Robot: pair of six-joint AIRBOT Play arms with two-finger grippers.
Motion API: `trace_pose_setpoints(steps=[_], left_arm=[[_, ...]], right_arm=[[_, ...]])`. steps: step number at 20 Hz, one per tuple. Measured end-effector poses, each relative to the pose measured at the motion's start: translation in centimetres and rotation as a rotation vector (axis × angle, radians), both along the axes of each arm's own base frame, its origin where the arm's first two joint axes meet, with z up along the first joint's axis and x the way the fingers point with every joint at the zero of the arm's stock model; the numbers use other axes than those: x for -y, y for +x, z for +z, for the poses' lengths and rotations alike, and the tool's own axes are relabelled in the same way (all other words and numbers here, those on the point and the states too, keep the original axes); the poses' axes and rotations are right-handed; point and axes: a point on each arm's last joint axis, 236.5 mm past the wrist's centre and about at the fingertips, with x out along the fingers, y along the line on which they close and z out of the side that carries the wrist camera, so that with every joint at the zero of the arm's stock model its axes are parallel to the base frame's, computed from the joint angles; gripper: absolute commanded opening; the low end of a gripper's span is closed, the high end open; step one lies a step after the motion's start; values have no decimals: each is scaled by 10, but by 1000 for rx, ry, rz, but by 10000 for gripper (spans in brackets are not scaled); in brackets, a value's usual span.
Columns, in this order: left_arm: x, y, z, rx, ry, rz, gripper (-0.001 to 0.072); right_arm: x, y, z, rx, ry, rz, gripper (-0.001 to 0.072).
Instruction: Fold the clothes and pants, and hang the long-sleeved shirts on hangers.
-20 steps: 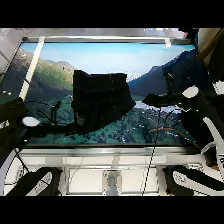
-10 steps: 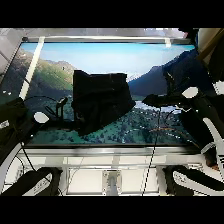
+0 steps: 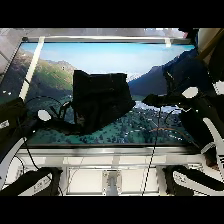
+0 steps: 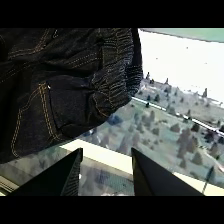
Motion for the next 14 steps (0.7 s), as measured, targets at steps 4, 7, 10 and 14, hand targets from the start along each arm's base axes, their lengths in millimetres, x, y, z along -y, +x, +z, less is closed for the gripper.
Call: trace_pose_setpoints(steps=[4,7,10,14], left_arm=[[-2,1,-1,-14,-1,24,335],[13,3,5,-7,-60,28,19],[20,5,11,1,-93,34,18],[6,14,24,36,-104,78,18]], right_arm=[[0,1,0,3,-1,-3,351],[1,4,1,12,-3,-10,352],[3,4,0,17,-13,-12,352],[13,4,-10,9,-69,-4,353]])
